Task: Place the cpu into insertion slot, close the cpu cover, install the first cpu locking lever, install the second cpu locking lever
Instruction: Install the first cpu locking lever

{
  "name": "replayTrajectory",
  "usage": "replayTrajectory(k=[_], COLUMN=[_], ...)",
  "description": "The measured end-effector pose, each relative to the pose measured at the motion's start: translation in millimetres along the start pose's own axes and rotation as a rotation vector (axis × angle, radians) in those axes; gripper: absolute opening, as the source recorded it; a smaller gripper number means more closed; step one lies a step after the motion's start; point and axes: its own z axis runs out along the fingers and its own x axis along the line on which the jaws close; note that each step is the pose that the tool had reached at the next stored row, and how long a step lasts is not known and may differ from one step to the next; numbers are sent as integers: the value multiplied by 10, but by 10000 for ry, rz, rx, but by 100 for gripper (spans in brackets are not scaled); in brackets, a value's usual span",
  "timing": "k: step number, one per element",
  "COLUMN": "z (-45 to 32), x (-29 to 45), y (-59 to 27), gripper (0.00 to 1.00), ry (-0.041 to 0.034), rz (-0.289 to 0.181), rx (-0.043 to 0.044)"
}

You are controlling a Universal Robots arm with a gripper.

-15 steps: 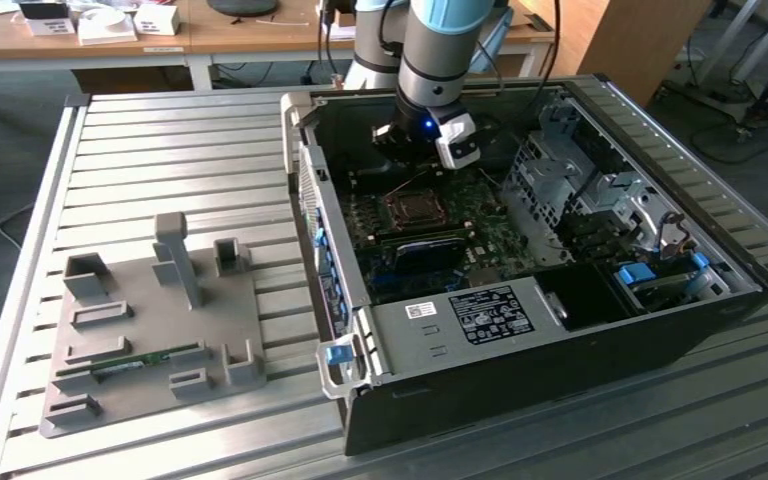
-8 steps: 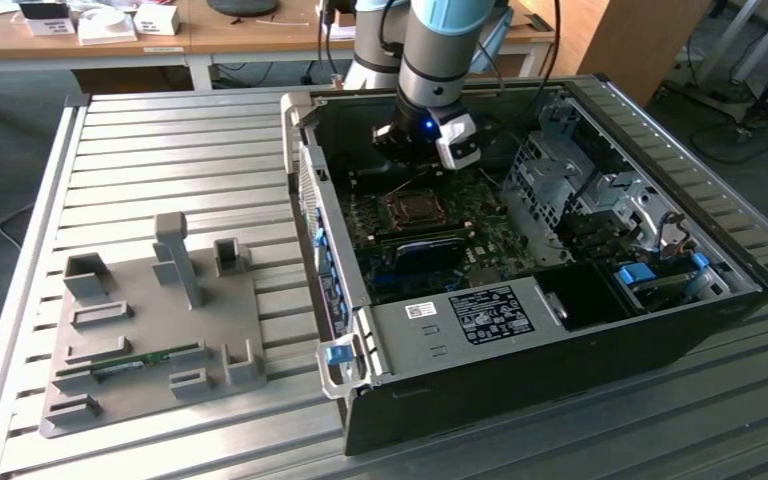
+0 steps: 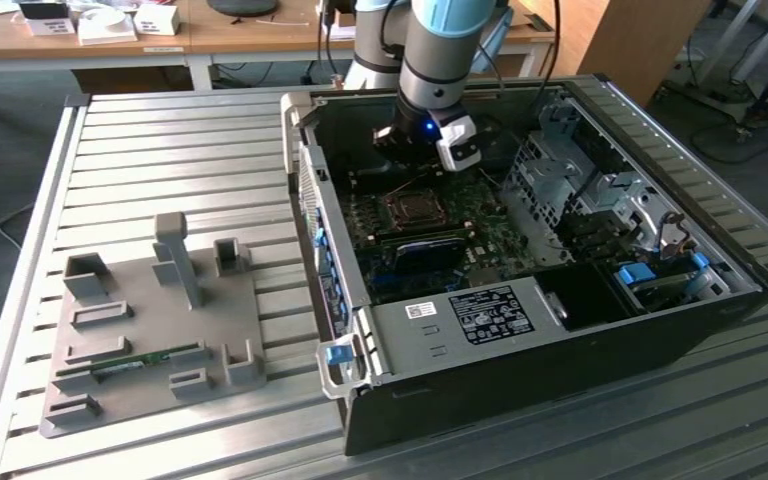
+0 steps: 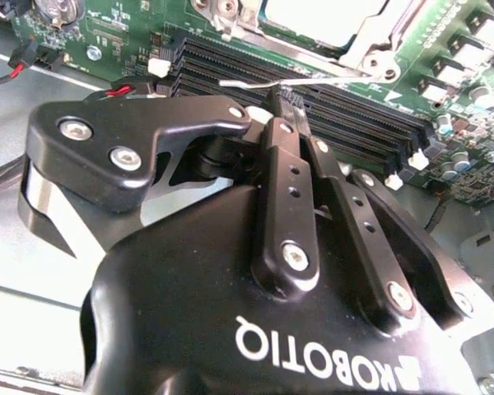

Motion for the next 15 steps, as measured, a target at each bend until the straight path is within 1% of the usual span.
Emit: replayTrajectory(k=[15], z=[74], x=[-30], y=[-25], gripper=[11], ry=[0], rz=[2], rx=[2])
